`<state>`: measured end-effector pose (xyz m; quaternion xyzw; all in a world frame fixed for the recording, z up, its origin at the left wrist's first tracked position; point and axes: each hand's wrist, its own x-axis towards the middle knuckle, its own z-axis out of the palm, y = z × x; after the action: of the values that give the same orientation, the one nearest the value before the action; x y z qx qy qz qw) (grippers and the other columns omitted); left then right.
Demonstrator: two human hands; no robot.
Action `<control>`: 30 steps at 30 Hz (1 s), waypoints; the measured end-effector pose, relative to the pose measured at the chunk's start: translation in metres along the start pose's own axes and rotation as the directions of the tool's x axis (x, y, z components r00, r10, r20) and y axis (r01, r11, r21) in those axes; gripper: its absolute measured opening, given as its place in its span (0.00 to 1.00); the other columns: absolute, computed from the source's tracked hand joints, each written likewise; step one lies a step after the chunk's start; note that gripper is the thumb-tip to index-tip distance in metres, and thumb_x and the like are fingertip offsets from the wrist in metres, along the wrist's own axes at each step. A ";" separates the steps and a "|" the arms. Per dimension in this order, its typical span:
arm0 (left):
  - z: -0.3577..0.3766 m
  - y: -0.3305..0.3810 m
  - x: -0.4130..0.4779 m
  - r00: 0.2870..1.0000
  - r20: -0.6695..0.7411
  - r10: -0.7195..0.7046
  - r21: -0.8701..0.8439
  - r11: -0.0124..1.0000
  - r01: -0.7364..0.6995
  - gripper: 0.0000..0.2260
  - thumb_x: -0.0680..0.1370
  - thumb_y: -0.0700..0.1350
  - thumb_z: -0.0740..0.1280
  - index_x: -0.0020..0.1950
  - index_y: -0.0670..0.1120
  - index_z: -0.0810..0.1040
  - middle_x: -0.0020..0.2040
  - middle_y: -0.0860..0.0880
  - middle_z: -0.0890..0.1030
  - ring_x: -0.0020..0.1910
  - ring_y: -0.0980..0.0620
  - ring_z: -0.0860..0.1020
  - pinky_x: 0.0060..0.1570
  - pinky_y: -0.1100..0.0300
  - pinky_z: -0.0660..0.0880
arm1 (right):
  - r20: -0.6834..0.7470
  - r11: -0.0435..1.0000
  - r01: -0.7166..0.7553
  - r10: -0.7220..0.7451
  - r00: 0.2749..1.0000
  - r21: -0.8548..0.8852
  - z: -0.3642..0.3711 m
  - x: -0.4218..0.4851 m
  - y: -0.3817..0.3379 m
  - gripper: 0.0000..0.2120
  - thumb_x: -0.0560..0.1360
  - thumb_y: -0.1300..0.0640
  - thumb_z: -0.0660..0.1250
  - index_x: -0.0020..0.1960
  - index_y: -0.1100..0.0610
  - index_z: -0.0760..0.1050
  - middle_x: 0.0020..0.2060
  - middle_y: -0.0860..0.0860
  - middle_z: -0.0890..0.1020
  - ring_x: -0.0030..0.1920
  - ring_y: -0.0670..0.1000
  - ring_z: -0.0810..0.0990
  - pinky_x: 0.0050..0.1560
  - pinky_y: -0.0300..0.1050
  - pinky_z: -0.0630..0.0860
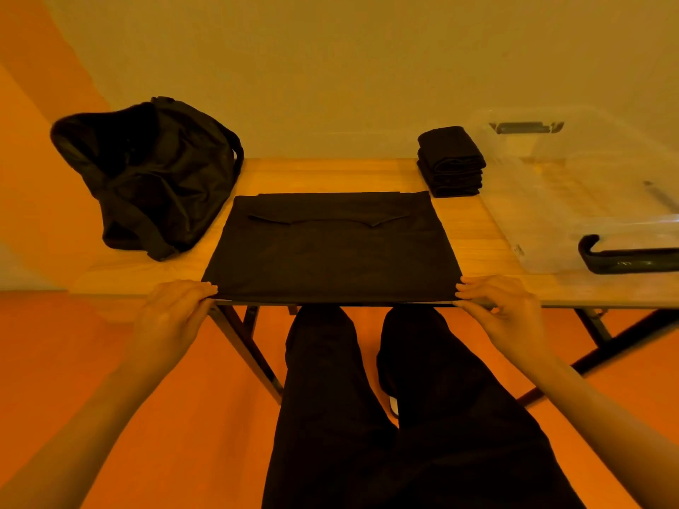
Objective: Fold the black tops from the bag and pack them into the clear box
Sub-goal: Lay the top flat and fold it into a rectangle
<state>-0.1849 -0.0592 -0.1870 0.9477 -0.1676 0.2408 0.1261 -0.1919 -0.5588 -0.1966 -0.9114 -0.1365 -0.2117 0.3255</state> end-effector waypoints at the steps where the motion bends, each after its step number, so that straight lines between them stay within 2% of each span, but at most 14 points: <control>1: -0.004 0.005 0.005 0.998 0.015 -0.061 -0.093 0.994 0.062 0.08 0.76 0.34 0.73 0.54 0.43 0.83 0.49 0.44 0.83 0.51 0.43 0.81 0.53 0.47 0.75 | 0.003 1.000 -0.005 0.005 1.000 0.002 -0.002 0.003 -0.002 0.08 0.73 0.53 0.73 0.50 0.54 0.85 0.49 0.46 0.85 0.55 0.44 0.82 0.56 0.54 0.79; 4: -0.008 0.009 0.013 0.990 0.056 -0.128 -0.170 0.976 0.136 0.09 0.76 0.35 0.73 0.53 0.46 0.82 0.47 0.49 0.81 0.49 0.47 0.79 0.51 0.45 0.76 | 0.027 1.000 -0.005 0.005 1.000 0.009 -0.004 0.002 0.003 0.08 0.75 0.52 0.72 0.51 0.54 0.83 0.48 0.39 0.81 0.50 0.45 0.81 0.50 0.52 0.81; 6: -0.012 0.009 0.013 0.988 0.084 -0.131 -0.203 0.968 0.146 0.09 0.75 0.34 0.74 0.53 0.45 0.83 0.47 0.52 0.81 0.49 0.49 0.79 0.51 0.47 0.76 | 0.049 1.000 0.002 -0.004 0.999 0.027 -0.010 0.002 0.004 0.10 0.78 0.47 0.69 0.53 0.53 0.82 0.48 0.37 0.79 0.48 0.44 0.81 0.49 0.44 0.79; 8: -0.019 0.012 0.012 0.988 0.123 -0.094 -0.264 0.957 0.124 0.11 0.74 0.35 0.75 0.52 0.48 0.83 0.46 0.54 0.82 0.47 0.54 0.80 0.50 0.53 0.77 | 0.082 1.000 -0.006 0.004 0.997 0.031 -0.018 0.002 0.003 0.11 0.78 0.45 0.66 0.54 0.50 0.81 0.48 0.38 0.80 0.50 0.42 0.80 0.51 0.34 0.75; 9: -0.024 0.013 0.011 0.986 0.140 -0.089 -0.296 0.946 0.128 0.12 0.73 0.35 0.76 0.51 0.49 0.84 0.45 0.55 0.82 0.46 0.58 0.80 0.48 0.57 0.76 | 0.095 1.000 -0.016 0.014 0.995 0.017 -0.023 0.002 0.000 0.09 0.79 0.46 0.67 0.54 0.49 0.80 0.48 0.40 0.80 0.51 0.42 0.79 0.51 0.32 0.74; 11: -0.034 0.014 0.010 0.981 0.163 -0.101 -0.371 0.915 0.156 0.10 0.71 0.38 0.76 0.49 0.51 0.84 0.42 0.55 0.83 0.45 0.58 0.80 0.45 0.62 0.75 | 0.112 1.000 -0.022 0.023 0.993 -0.006 -0.031 0.001 -0.002 0.06 0.77 0.52 0.69 0.53 0.48 0.78 0.47 0.42 0.80 0.51 0.41 0.79 0.51 0.31 0.73; 13: -0.045 0.016 0.012 0.971 0.198 -0.135 -0.429 0.879 0.209 0.09 0.70 0.42 0.76 0.48 0.52 0.85 0.44 0.56 0.83 0.45 0.58 0.80 0.46 0.63 0.75 | 0.116 1.000 -0.018 0.021 0.993 -0.022 -0.040 0.002 -0.006 0.06 0.77 0.54 0.70 0.53 0.47 0.78 0.47 0.43 0.80 0.51 0.40 0.78 0.51 0.30 0.72; 15: -0.053 0.016 0.017 0.963 0.219 -0.159 -0.477 0.843 0.248 0.09 0.69 0.43 0.76 0.47 0.54 0.86 0.44 0.57 0.83 0.45 0.57 0.79 0.47 0.62 0.75 | 0.121 1.000 -0.005 0.007 0.993 -0.022 -0.048 0.006 -0.009 0.04 0.79 0.49 0.67 0.53 0.47 0.77 0.47 0.44 0.79 0.51 0.40 0.77 0.50 0.29 0.72; 17: -0.057 0.012 0.026 0.962 0.204 -0.181 -0.531 0.805 0.265 0.07 0.70 0.45 0.78 0.46 0.56 0.86 0.44 0.56 0.84 0.46 0.55 0.79 0.50 0.60 0.75 | 0.100 1.000 -0.023 0.022 0.995 0.012 -0.051 0.016 -0.014 0.04 0.80 0.49 0.66 0.54 0.47 0.76 0.48 0.44 0.79 0.51 0.39 0.77 0.49 0.28 0.72; 19: -0.058 0.011 0.039 0.970 0.153 -0.191 -0.602 0.760 0.245 0.06 0.73 0.49 0.79 0.48 0.57 0.86 0.45 0.55 0.84 0.48 0.53 0.81 0.53 0.60 0.76 | 0.041 0.994 -0.079 0.076 0.996 0.072 -0.046 0.031 -0.019 0.06 0.79 0.55 0.66 0.56 0.49 0.75 0.50 0.43 0.78 0.52 0.36 0.76 0.49 0.26 0.72; 22: -0.051 0.013 0.064 0.944 0.063 -0.323 -0.699 0.661 0.273 0.10 0.74 0.44 0.75 0.48 0.60 0.85 0.45 0.56 0.85 0.49 0.57 0.82 0.54 0.65 0.77 | -0.070 0.980 -0.165 0.173 0.982 0.111 -0.027 0.060 -0.022 0.08 0.81 0.59 0.65 0.60 0.51 0.73 0.51 0.44 0.78 0.51 0.31 0.75 0.50 0.24 0.71; 25: -0.030 0.010 0.092 0.904 0.004 -0.427 -0.702 0.643 0.307 0.09 0.77 0.43 0.74 0.53 0.57 0.84 0.47 0.53 0.84 0.51 0.54 0.82 0.57 0.62 0.79 | -0.159 0.954 -0.242 0.270 0.950 0.175 -0.009 0.095 -0.015 0.08 0.82 0.58 0.64 0.61 0.52 0.73 0.49 0.46 0.78 0.48 0.38 0.78 0.47 0.29 0.74; 27: -0.011 0.004 0.108 0.879 0.006 -0.477 -0.696 0.629 0.347 0.08 0.78 0.43 0.73 0.54 0.56 0.83 0.47 0.53 0.83 0.50 0.54 0.82 0.57 0.62 0.78 | -0.185 0.941 -0.293 0.323 0.928 0.172 0.004 0.116 -0.005 0.09 0.82 0.57 0.65 0.62 0.53 0.74 0.47 0.48 0.78 0.48 0.47 0.79 0.48 0.39 0.77; 30: 0.015 -0.006 0.127 0.857 0.000 -0.515 -0.573 0.703 0.422 0.06 0.79 0.45 0.73 0.56 0.49 0.83 0.48 0.50 0.83 0.50 0.52 0.83 0.56 0.60 0.79 | -0.188 0.916 -0.361 0.392 0.901 0.177 0.021 0.142 0.012 0.09 0.81 0.57 0.68 0.61 0.54 0.75 0.46 0.49 0.77 0.50 0.52 0.80 0.54 0.49 0.79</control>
<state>-0.0710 -0.0913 -0.1373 0.8580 0.0278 0.2167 0.4648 -0.0572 -0.5384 -0.1499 -0.8669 0.0650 -0.2339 0.4354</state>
